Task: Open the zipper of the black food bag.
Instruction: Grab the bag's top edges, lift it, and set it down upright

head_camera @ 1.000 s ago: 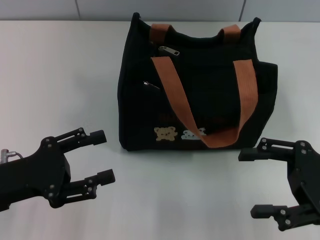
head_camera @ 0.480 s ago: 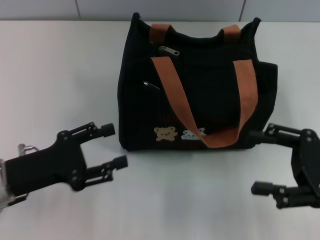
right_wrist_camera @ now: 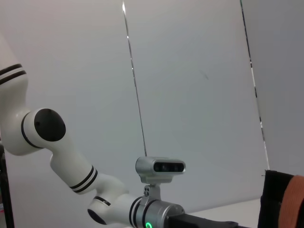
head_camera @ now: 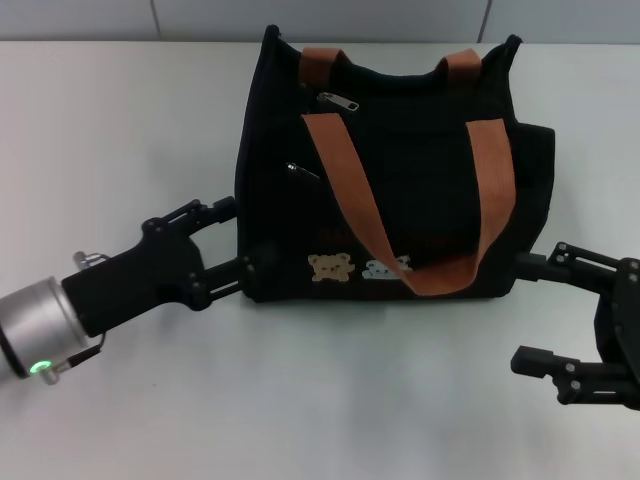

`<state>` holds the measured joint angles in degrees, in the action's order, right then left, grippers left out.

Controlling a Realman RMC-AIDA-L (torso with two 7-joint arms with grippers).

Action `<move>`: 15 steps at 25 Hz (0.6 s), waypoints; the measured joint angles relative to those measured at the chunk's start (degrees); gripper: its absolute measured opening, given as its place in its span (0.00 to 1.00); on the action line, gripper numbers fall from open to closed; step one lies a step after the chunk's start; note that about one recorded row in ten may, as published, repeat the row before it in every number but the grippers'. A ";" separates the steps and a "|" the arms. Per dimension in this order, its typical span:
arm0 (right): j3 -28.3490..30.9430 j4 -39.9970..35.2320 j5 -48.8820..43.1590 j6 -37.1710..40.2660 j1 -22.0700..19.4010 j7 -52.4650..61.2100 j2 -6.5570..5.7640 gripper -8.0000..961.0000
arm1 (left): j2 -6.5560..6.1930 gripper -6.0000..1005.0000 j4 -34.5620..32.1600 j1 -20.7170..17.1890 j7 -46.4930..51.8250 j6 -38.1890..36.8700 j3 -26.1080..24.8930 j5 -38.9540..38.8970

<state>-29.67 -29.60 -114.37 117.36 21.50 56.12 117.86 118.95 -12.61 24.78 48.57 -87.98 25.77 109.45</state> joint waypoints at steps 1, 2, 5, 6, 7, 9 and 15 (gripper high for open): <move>0.00 -0.01 0.00 -0.06 -0.08 0.00 0.06 0.87 | 0.03 0.71 0.25 0.44 -0.12 0.26 0.10 0.02; 0.00 -0.01 0.00 -0.06 -0.08 0.00 0.06 0.87 | 0.10 0.71 0.53 0.80 -0.23 0.54 0.22 0.08; 0.03 -0.02 0.01 -0.16 -0.36 0.00 0.20 0.87 | 0.20 0.70 4.18 3.60 -2.72 2.90 0.60 0.40; 0.03 -0.03 0.00 -0.16 -0.38 0.00 0.20 0.87 | 0.20 0.70 4.18 3.60 -2.72 2.90 0.60 0.40; 0.03 -0.03 0.00 -0.16 -0.38 0.00 0.20 0.87 | 0.20 0.70 4.88 3.96 -3.59 3.64 0.39 0.32; 0.01 -0.01 -0.04 -0.16 -0.48 0.00 0.24 0.87 | 0.23 0.69 5.41 4.05 -4.76 4.58 -0.28 -0.14; 0.06 0.06 -0.06 -0.17 -1.02 0.01 0.28 0.87 | 0.25 0.43 5.99 3.48 -7.02 4.73 -0.94 -1.17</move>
<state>-29.61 -29.54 -114.43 117.20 20.49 56.12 118.14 119.20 -6.62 28.26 41.55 -83.24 24.83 108.28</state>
